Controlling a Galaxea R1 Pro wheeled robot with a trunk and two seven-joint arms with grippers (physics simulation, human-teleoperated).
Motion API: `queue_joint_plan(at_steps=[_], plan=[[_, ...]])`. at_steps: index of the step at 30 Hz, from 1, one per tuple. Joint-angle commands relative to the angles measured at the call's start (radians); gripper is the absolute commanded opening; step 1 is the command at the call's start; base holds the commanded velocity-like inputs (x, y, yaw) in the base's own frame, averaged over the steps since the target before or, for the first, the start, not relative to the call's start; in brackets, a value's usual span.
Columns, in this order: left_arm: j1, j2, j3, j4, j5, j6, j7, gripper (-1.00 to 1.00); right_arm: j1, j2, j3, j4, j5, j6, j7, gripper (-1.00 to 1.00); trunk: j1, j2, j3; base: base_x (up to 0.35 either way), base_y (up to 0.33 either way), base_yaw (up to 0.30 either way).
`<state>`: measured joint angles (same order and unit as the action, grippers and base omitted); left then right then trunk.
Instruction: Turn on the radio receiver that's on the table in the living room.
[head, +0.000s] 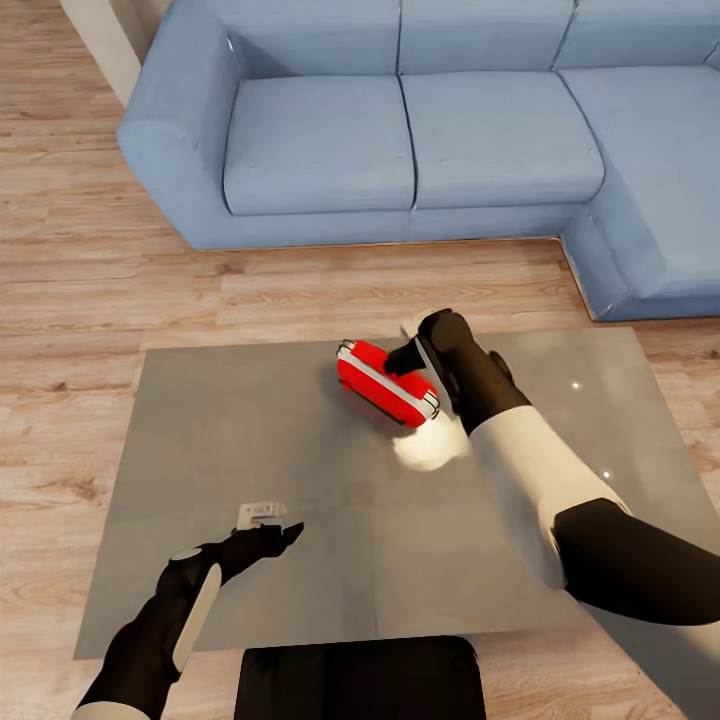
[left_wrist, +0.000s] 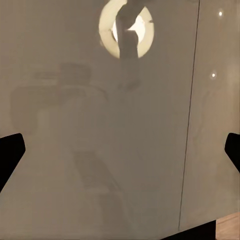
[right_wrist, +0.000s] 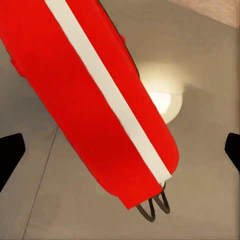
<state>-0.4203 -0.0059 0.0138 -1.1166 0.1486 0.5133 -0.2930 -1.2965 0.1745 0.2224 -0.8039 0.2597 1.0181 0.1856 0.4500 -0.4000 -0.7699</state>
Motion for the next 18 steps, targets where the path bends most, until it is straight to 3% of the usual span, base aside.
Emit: queue_joint_plan(at_steps=[1,9,18], plan=[[0.000,-0.003,0.000,0.001,-0.001,0.000,0.000,1.00,-0.014,0.000,0.000,0.025,0.000,-0.014,0.000,1.00,0.000,0.000,0.000,0.000,0.000,0.000],[0.000,-0.006,0.000,0.001,-0.001,-0.001,0.000,1.00,-0.094,0.000,-0.001,0.211,-0.003,-0.126,0.000,1.00,0.000,0.000,0.000,0.000,0.000,0.000],[0.000,-0.006,0.000,0.002,-0.001,-0.001,0.000,1.00,-0.107,0.000,-0.003,0.242,-0.008,-0.150,0.001,1.00,0.000,0.000,0.000,0.000,0.000,0.000]])
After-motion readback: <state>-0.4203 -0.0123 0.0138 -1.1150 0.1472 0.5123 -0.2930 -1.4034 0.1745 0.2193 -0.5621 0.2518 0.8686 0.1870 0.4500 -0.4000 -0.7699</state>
